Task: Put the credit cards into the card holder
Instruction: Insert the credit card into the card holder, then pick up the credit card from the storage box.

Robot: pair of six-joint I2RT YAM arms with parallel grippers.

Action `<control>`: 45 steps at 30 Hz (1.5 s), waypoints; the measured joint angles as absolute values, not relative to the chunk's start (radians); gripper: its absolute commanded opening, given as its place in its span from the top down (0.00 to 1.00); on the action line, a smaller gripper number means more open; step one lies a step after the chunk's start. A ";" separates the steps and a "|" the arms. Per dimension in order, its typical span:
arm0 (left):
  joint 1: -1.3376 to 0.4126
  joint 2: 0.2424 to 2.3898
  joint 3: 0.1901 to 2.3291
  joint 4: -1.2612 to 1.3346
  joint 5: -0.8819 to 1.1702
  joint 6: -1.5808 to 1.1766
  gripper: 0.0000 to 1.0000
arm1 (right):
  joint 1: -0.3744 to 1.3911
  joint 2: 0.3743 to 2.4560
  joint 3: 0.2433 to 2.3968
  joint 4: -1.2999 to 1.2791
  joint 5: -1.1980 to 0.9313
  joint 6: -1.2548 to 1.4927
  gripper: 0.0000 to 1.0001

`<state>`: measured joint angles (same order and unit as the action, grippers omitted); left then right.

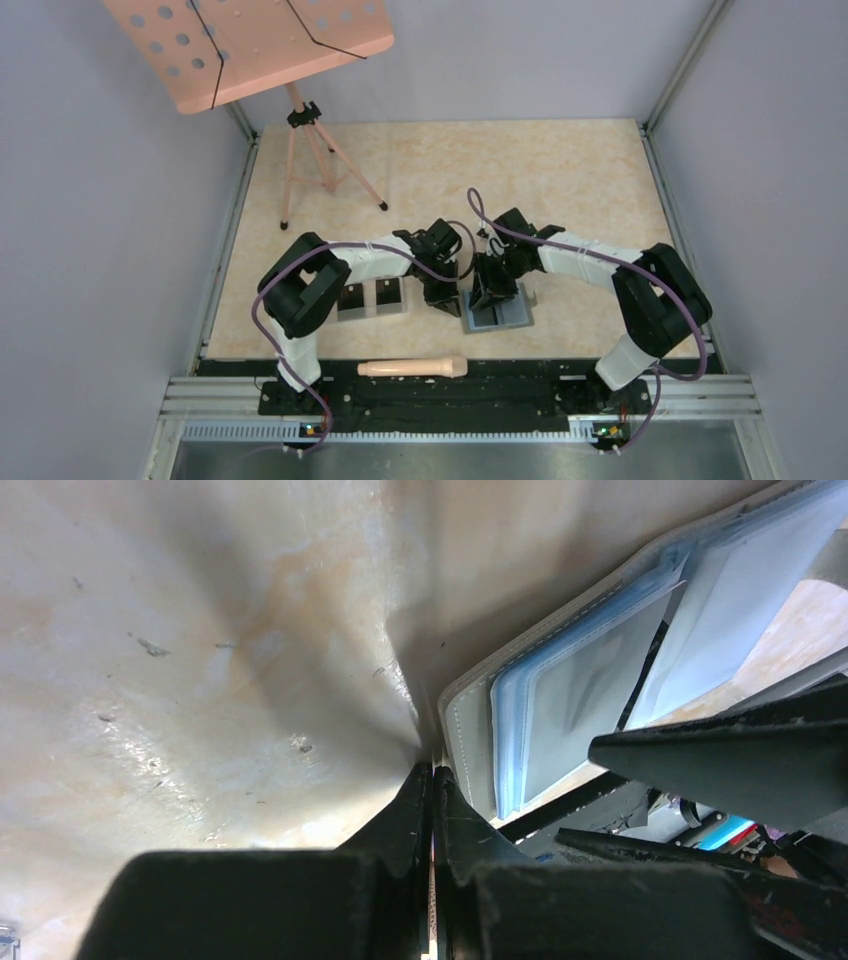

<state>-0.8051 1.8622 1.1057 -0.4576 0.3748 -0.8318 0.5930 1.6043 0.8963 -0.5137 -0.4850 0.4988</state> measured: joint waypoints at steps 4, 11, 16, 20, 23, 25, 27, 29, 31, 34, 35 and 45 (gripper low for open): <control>-0.805 1.875 1.124 -0.466 0.373 -0.830 1.00 | 0.593 1.604 0.896 -0.500 -0.500 0.514 0.65; -0.806 1.873 1.152 -0.510 0.314 -0.800 0.87 | 0.593 1.584 0.896 -0.514 -0.473 0.519 0.57; -0.806 1.811 1.153 -0.553 0.255 -0.775 0.73 | 0.594 1.552 0.897 -0.521 -0.461 0.517 0.53; -0.798 1.686 1.148 -0.540 0.255 -0.755 0.60 | 0.594 1.551 0.909 -0.527 -0.462 0.517 0.50; -0.778 1.547 1.104 -0.477 0.285 -0.753 0.49 | 0.596 1.551 0.942 -0.536 -0.468 0.516 0.49; -0.754 1.452 1.050 -0.429 0.307 -0.759 0.47 | 0.602 1.555 0.979 -0.538 -0.474 0.516 0.48; -0.716 1.355 0.979 -0.379 0.332 -0.777 0.46 | 0.614 1.568 1.013 -0.537 -0.482 0.516 0.48; -0.654 1.250 0.882 -0.327 0.360 -0.806 0.46 | 0.632 1.598 1.052 -0.521 -0.495 0.517 0.48; -0.594 1.172 0.805 -0.308 0.374 -0.829 0.46 | 0.654 1.634 1.081 -0.505 -0.507 0.522 0.47; -0.493 1.060 0.703 -0.325 0.373 -0.852 0.46 | 0.695 1.704 1.133 -0.493 -0.529 0.534 0.46; -0.459 1.022 0.677 -0.349 0.364 -0.855 0.46 | 0.713 1.735 1.158 -0.485 -0.539 0.541 0.46; -0.331 1.090 0.697 -0.641 0.207 -0.769 0.51 | 0.831 1.938 1.341 -0.409 -0.627 0.620 0.47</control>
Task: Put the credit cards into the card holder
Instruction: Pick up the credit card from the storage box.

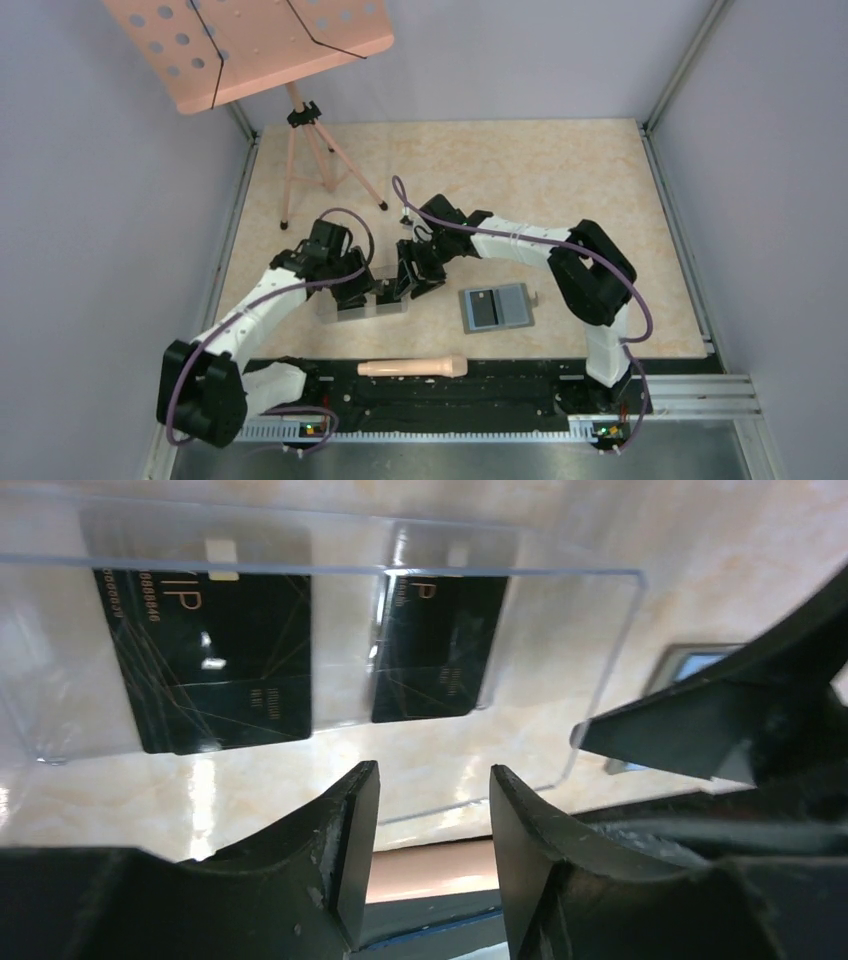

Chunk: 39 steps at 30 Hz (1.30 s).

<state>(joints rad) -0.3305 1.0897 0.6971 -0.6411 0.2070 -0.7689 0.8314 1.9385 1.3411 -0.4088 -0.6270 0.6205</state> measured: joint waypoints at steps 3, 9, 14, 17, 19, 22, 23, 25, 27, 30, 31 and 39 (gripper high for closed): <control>-0.330 1.212 0.758 -0.691 0.196 -0.722 0.54 | 0.843 1.975 1.377 -0.396 -0.639 0.634 0.51; -0.330 1.402 0.846 -0.696 0.175 -0.654 0.59 | 0.844 2.010 1.391 -0.390 -0.646 0.649 0.61; -0.332 1.473 0.847 -0.688 0.147 -0.643 0.58 | 0.844 2.020 1.391 -0.390 -0.649 0.655 0.66; -0.344 1.505 0.847 -0.673 0.140 -0.641 0.59 | 0.844 2.020 1.391 -0.390 -0.649 0.656 0.70; -0.359 1.523 0.846 -0.657 0.141 -0.641 0.64 | 0.844 2.020 1.391 -0.390 -0.649 0.658 0.75; -0.381 1.535 0.846 -0.640 0.152 -0.651 0.73 | 0.844 2.020 1.391 -0.391 -0.649 0.659 0.82; -0.389 1.539 0.846 -0.635 0.158 -0.654 0.76 | 0.843 2.020 1.391 -0.392 -0.649 0.659 0.84; -0.406 1.546 0.849 -0.631 0.152 -0.651 0.85 | 0.842 2.020 1.390 -0.393 -0.648 0.660 0.88; -0.412 1.548 0.852 -0.640 0.136 -0.650 0.91 | 0.841 2.020 1.390 -0.396 -0.648 0.668 0.91; -0.431 1.556 0.868 -0.662 0.104 -0.650 0.92 | 0.841 2.019 1.388 -0.397 -0.648 0.681 0.93; -0.441 1.562 0.878 -0.674 0.092 -0.649 0.93 | 0.840 2.018 1.388 -0.399 -0.648 0.684 0.94; -0.519 1.602 0.937 -0.730 0.037 -0.642 0.99 | 0.835 1.982 1.348 -0.421 -0.634 0.704 0.96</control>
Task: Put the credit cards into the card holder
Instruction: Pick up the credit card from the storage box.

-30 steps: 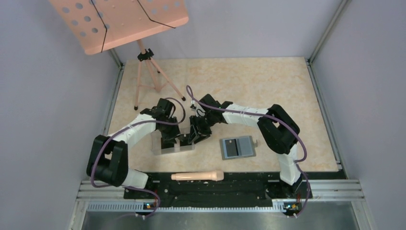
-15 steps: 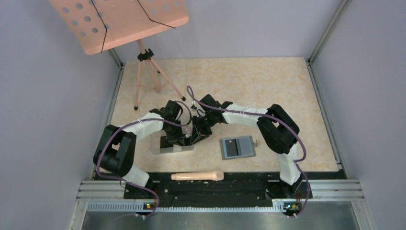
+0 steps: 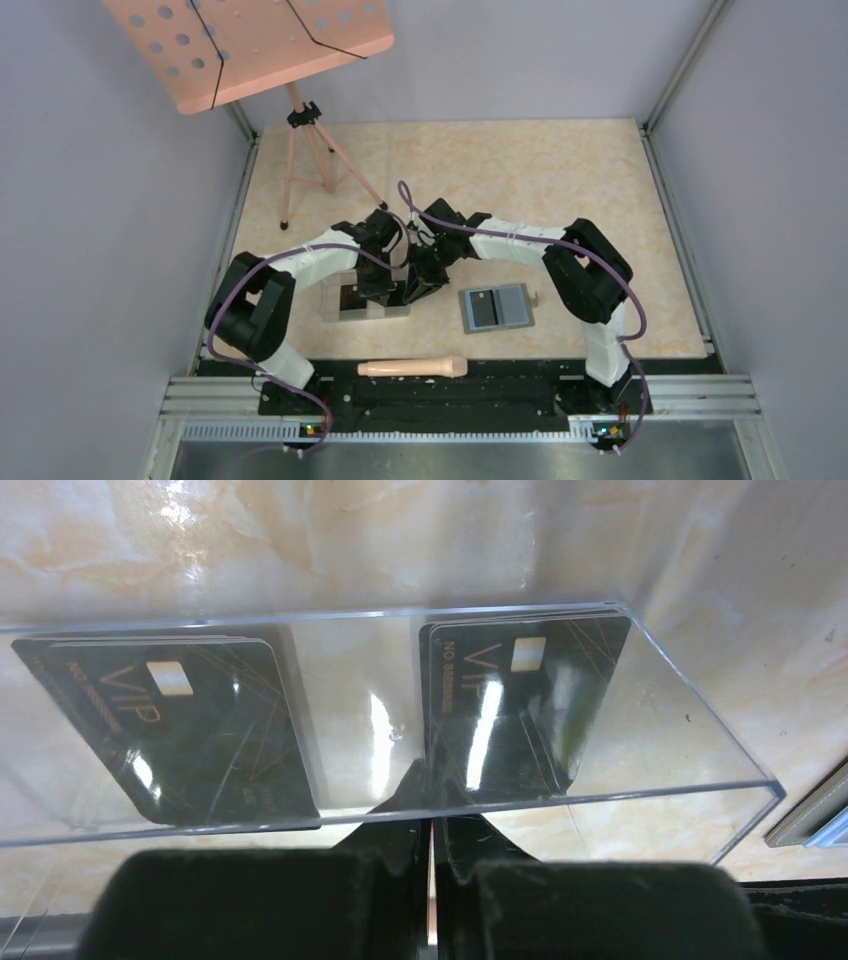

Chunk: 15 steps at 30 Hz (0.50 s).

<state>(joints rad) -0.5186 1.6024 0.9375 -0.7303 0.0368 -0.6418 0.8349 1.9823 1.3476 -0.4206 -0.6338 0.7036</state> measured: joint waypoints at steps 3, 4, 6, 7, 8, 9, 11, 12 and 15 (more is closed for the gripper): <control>-0.532 1.602 0.947 -0.743 0.024 -0.637 1.00 | 0.835 1.980 1.346 -0.423 -0.632 0.704 0.97; -0.533 1.602 0.948 -0.744 0.023 -0.636 1.00 | 0.835 1.978 1.342 -0.422 -0.630 0.706 0.97; -0.536 1.602 0.949 -0.746 0.023 -0.636 1.00 | 0.835 1.977 1.341 -0.422 -0.630 0.709 0.97; -0.537 1.602 0.950 -0.747 0.021 -0.636 1.00 | 0.835 1.977 1.341 -0.422 -0.630 0.709 0.97; -0.538 1.600 0.952 -0.751 0.020 -0.636 1.00 | 0.835 1.977 1.341 -0.422 -0.630 0.709 0.97; -0.538 1.597 0.954 -0.754 0.020 -0.636 1.00 | 0.835 1.977 1.341 -0.422 -0.630 0.709 0.97; -0.540 1.585 0.957 -0.762 0.020 -0.636 1.00 | 0.835 1.976 1.340 -0.422 -0.630 0.709 0.97; -0.540 1.578 0.962 -0.769 0.020 -0.636 1.00 | 0.835 1.976 1.340 -0.421 -0.630 0.709 0.97; -0.544 1.556 0.971 -0.783 0.024 -0.637 1.00 | 0.835 1.975 1.339 -0.420 -0.630 0.709 0.97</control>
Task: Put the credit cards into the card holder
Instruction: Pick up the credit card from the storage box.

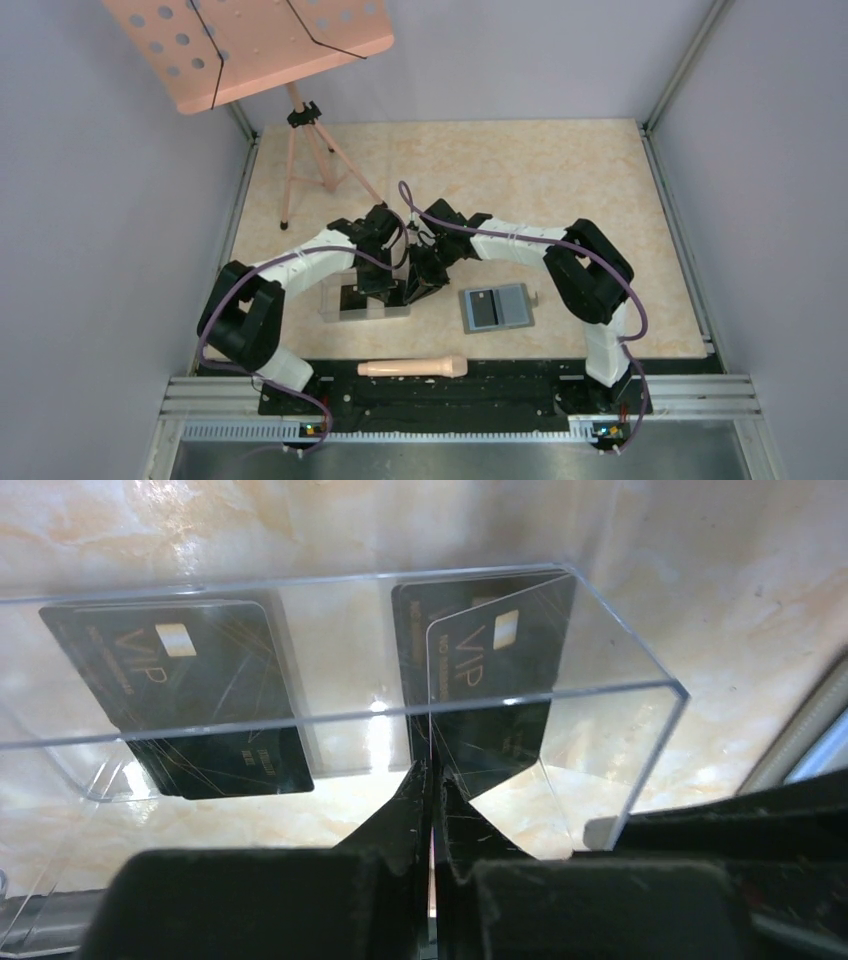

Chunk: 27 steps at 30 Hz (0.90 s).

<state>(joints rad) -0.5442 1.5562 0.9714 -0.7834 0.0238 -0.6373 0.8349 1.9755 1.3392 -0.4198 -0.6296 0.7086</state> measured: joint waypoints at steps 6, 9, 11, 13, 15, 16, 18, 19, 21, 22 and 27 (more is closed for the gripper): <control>-0.549 1.510 0.976 -0.781 0.049 -0.648 0.91 | 0.835 1.972 1.335 -0.416 -0.625 0.709 0.97; -0.549 1.500 0.976 -0.772 0.066 -0.658 0.85 | 0.835 1.972 1.335 -0.416 -0.626 0.709 0.97; -0.550 1.500 0.973 -0.736 0.097 -0.680 0.84 | 0.835 1.972 1.335 -0.414 -0.626 0.709 0.97; -0.553 1.500 0.970 -0.699 0.121 -0.696 0.85 | 0.836 1.972 1.335 -0.406 -0.625 0.709 0.97; -0.557 1.501 0.968 -0.680 0.129 -0.707 0.89 | 0.838 1.972 1.335 -0.406 -0.625 0.707 0.97; -0.557 1.501 0.966 -0.678 0.133 -0.711 0.94 | 0.837 1.972 1.335 -0.406 -0.626 0.707 0.97; -0.557 1.503 0.965 -0.675 0.134 -0.717 1.00 | 0.838 1.972 1.335 -0.405 -0.625 0.707 0.97; -0.557 1.503 0.965 -0.675 0.133 -0.719 1.00 | 0.838 1.972 1.335 -0.405 -0.625 0.707 0.97; -0.557 1.503 0.965 -0.680 0.130 -0.720 1.00 | 0.838 1.972 1.335 -0.405 -0.625 0.707 0.97; -0.557 1.503 0.965 -0.682 0.125 -0.721 1.00 | 0.838 1.972 1.335 -0.405 -0.625 0.707 0.97; -0.557 1.503 0.977 -0.716 0.097 -0.715 1.00 | 0.838 1.972 1.335 -0.404 -0.626 0.709 0.96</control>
